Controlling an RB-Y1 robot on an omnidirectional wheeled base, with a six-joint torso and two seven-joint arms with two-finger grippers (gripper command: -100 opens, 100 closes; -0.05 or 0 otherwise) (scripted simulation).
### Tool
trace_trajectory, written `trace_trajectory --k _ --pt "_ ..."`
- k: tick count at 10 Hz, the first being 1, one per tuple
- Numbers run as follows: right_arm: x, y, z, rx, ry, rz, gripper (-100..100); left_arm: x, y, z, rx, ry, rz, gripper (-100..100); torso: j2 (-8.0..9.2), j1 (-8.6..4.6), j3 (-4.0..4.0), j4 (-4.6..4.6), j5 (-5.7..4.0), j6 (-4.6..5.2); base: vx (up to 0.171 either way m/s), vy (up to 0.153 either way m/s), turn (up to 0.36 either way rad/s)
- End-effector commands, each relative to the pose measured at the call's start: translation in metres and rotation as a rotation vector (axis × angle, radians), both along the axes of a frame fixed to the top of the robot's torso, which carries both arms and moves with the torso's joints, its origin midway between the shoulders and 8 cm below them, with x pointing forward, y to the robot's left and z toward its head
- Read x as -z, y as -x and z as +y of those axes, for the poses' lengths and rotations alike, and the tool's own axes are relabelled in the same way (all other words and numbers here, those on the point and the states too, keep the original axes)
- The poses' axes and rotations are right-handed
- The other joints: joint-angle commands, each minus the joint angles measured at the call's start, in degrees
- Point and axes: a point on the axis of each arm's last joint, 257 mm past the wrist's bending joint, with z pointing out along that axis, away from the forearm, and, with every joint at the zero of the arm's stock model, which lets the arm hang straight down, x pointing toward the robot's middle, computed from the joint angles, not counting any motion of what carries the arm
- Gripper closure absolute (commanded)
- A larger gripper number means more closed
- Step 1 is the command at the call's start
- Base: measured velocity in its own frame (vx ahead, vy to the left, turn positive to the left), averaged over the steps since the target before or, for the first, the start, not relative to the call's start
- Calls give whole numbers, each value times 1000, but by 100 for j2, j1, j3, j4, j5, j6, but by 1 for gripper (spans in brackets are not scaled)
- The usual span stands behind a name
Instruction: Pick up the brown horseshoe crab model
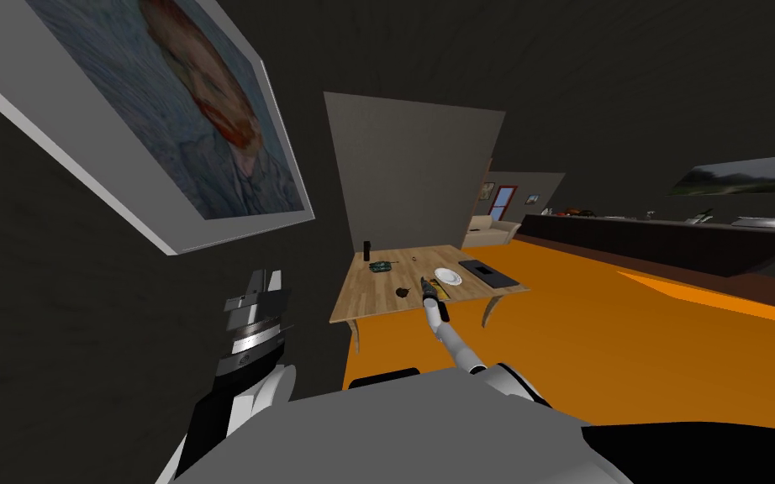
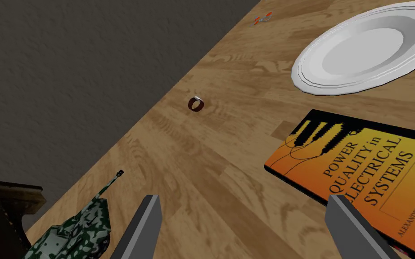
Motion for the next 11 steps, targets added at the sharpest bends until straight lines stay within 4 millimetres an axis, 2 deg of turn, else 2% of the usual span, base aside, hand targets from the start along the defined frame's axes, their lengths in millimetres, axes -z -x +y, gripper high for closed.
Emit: trace_trajectory --k 1,2,3,4,5,6,7,8,9,10,11 --pt "7 1 5 11 -46 5 -100 0 0 0 0 0 0 0 0 0 0 0 0 0 11 22 23" --pt "22 1 17 25 -111 17 -100 0 0 0 0 0 0 0 1 -1 1 0 1 1 18 28 38" --pt "22 1 17 27 -117 17 -100 0 0 0 0 0 0 0 -1 2 0 0 0 0 14 25 23" --pt "37 3 30 40 -179 30 -100 0 0 0 0 0 0 0 0 0 0 0 1 2 14 29 32" --pt "37 3 30 42 -181 30 -100 0 0 0 0 0 0 0 1 2 1 0 1 1 11 24 15" --pt "48 3 44 52 -239 39 -100 0 0 0 0 0 0 0 2 0 1 1 1 2 21 28 38" --pt "51 5 43 56 -241 44 -100 0 0 0 0 0 0 0 -2 3 -1 0 1 0 19 22 21" --pt "63 7 58 68 -296 58 -100 0 0 0 0 0 0 0 -1 -1 0 0 1 3 16 28 27" --pt "64 8 57 68 -296 60 -100 0 0 0 0 0 0 0 0 2 0 0 1 1 14 23 15" --pt "75 11 72 79 -346 73 -100 0 0 0 0 0 0 0 1 -1 0 0 1 2 20 24 24" --pt "76 12 72 80 -345 76 -100 0 0 0 0 0 0 0 -1 1 0 0 1 1 17 18 21"
